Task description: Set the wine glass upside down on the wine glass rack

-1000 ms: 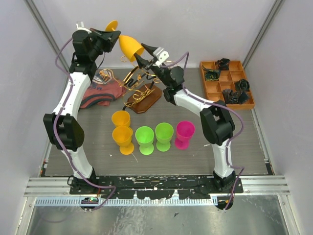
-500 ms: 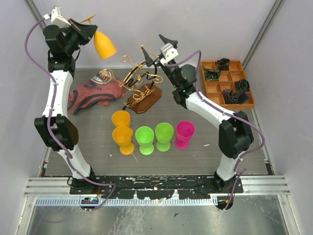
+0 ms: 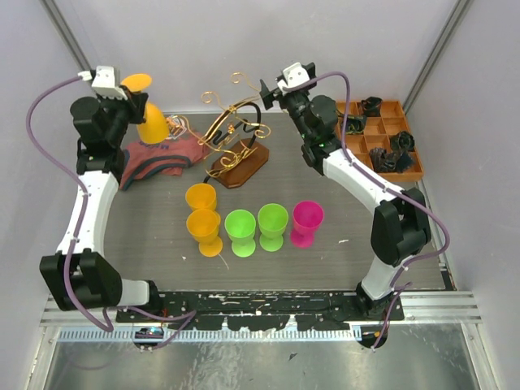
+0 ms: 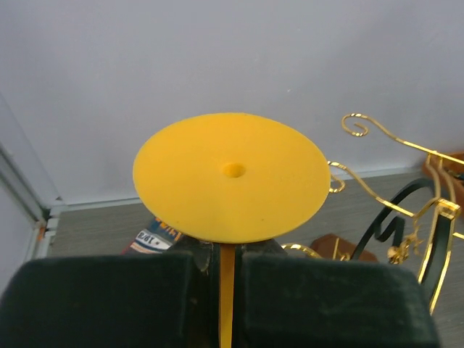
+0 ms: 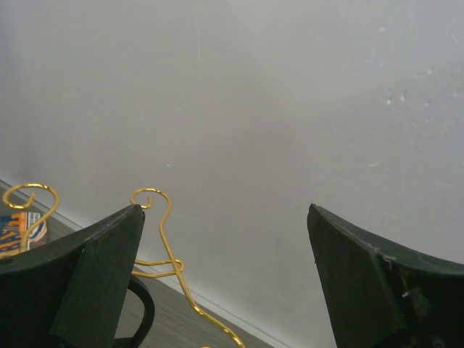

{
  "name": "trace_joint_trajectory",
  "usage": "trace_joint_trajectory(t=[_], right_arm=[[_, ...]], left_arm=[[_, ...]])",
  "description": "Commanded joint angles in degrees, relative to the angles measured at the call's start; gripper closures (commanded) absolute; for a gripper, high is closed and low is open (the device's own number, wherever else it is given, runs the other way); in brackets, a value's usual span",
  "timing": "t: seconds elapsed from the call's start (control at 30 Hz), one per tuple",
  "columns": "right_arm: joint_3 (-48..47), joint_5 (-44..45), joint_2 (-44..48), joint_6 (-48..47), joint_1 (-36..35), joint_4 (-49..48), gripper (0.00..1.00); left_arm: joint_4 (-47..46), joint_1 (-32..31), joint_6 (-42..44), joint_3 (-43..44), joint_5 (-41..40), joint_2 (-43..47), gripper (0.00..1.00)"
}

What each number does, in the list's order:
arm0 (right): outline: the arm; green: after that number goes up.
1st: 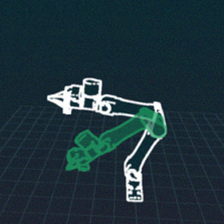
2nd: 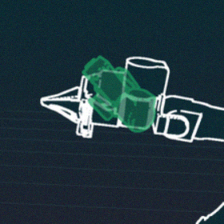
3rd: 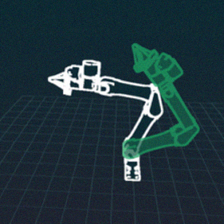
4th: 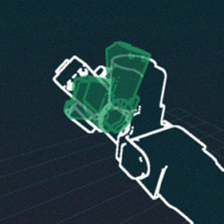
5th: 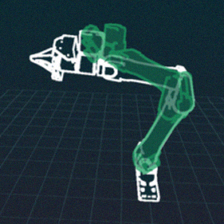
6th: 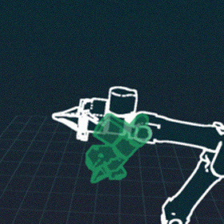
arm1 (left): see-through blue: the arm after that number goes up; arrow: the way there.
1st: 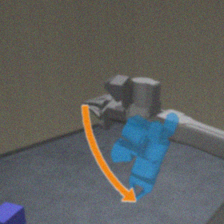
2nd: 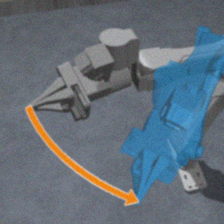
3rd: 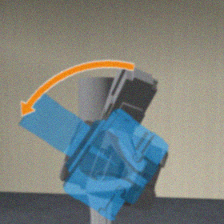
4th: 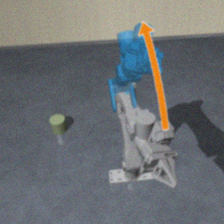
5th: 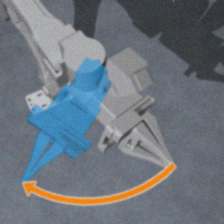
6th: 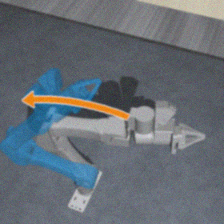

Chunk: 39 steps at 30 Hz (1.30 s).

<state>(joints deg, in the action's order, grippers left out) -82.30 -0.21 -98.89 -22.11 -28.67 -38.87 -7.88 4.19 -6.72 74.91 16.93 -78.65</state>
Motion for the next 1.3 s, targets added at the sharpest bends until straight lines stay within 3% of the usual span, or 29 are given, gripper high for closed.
trace_joint_trajectory(t=[0.0,0.23,0.4,0.53,0.7,0.97,1.27], right_arm=[[-2.5,1.1,0.9,1.1,0.8,0.5,0.0],[-1.7,0.4,0.8,1.7,1.3,1.0,0.0],[-1.1,0.2,0.9,1.8,1.8,1.0,0.0],[-0.6,0.2,0.9,1.5,1.9,0.9,0.0],[-0.1,0.2,0.7,1.1,2.0,0.8,0.0],[-0.4,-1.2,-0.3,0.6,2.1,0.5,0.0],[-0.4,-0.6,-0.9,0.0,2.2,0.3,0.0]], left_arm=[[-4.9,0.1,6.0,-6.6,-4.4,2.8,1.0],[-10.5,0.1,3.2,-14.1,-3.3,5.4,1.0],[-22.6,-0.1,-4.1,-21.3,4.5,4.8,1.0],[-29.0,-2.3,-1.0,-26.8,6.8,5.4,1.0],[-30.0,-3.7,0.9,-31.2,7.5,8.0,1.0],[-36.4,-4.8,1.4,-33.5,7.1,6.3,1.0],[-38.8,-5.0,0.0,-30.5,9.2,-0.8,1.0]])
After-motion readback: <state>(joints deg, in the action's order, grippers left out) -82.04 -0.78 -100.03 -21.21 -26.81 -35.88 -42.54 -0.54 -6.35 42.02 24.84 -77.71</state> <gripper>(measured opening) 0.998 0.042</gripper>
